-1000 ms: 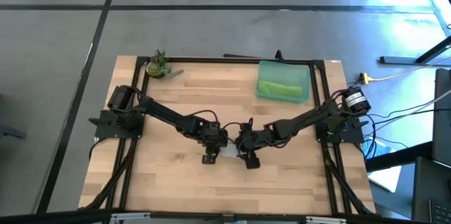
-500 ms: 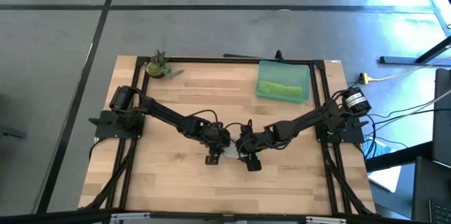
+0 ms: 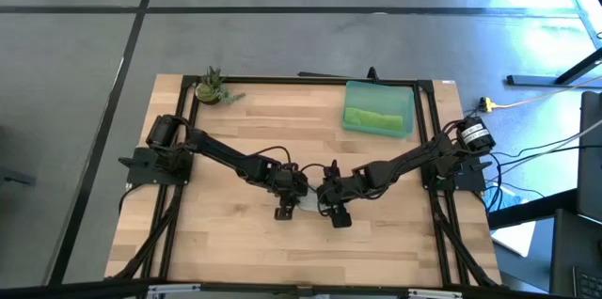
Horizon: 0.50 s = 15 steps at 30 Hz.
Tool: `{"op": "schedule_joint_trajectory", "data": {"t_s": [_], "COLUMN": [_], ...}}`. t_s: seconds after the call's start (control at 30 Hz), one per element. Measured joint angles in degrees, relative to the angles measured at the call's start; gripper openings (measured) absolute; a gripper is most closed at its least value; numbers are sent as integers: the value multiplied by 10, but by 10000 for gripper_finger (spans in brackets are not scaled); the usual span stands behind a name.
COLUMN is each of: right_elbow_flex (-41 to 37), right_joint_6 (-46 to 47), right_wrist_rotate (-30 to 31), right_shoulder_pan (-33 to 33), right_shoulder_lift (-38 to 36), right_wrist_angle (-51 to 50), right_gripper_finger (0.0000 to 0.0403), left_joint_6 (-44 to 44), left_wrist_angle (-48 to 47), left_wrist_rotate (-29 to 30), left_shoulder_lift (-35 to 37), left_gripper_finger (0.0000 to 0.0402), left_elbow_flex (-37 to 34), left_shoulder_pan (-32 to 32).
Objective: Roll microfiber towels into tight, uniform cylinder then place into a basket
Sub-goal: Put the gray kitchen towel into the green bin
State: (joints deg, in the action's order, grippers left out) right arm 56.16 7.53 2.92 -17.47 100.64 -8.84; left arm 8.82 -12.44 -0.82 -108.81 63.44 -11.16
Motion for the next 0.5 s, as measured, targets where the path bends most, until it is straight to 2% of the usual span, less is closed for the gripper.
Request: {"op": "schedule_joint_trajectory", "data": {"t_s": [0.3, 0.5], "right_elbow_flex": [0, 0], "right_joint_6": [12, 12], "right_wrist_rotate": [1, 46], "right_shoulder_pan": [-1, -1], "right_shoulder_lift": [0, 0], "right_wrist_angle": [-8, -30], "right_gripper_finger": [273, 273], "left_joint_6": [0, 0], "left_wrist_angle": [1, 1], "left_wrist_rotate": [0, 0], "left_shoulder_lift": [1, 1], "left_gripper_finger": [86, 86], "left_elbow_flex": [1, 1], "left_shoulder_pan": [0, 0]}}
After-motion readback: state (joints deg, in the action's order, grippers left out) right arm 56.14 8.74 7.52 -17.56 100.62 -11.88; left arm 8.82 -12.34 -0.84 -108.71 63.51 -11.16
